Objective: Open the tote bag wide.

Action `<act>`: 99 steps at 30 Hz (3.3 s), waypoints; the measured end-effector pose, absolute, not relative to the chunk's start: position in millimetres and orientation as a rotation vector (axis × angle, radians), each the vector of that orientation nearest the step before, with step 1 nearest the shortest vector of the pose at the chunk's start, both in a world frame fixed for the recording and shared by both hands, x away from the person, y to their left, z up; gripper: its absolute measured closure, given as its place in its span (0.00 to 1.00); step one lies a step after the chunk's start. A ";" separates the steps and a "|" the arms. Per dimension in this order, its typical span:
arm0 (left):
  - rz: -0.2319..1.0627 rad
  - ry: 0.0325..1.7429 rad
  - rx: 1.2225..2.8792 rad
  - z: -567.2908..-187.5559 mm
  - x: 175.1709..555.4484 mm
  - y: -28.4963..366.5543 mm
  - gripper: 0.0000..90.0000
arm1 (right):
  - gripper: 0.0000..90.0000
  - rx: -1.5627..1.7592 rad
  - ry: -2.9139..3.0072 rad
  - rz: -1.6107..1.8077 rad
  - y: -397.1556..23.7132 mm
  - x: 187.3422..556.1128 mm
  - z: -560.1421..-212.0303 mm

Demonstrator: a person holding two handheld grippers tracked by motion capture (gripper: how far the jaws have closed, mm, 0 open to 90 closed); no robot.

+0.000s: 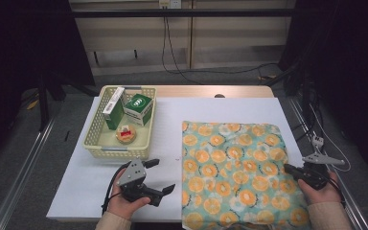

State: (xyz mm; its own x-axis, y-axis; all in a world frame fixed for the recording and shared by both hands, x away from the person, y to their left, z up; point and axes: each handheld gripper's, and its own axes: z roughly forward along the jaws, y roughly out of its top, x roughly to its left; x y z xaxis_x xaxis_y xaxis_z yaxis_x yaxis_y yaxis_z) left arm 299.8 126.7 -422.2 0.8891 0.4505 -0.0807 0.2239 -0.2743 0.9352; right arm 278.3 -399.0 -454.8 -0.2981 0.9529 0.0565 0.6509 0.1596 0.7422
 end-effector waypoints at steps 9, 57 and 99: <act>0.233 0.491 1.864 -420.5 299.9 128.4 0.04 | 1.00 1.470 1.961 1.058 -376.5 337.7 -433.8; 0.239 0.511 1.848 -418.5 297.9 138.0 0.04 | 0.27 1.035 2.401 1.178 -257.0 288.0 -416.8; 0.229 0.523 1.843 -418.8 301.5 144.5 0.04 | 1.00 0.866 2.581 1.231 -158.9 313.9 -447.9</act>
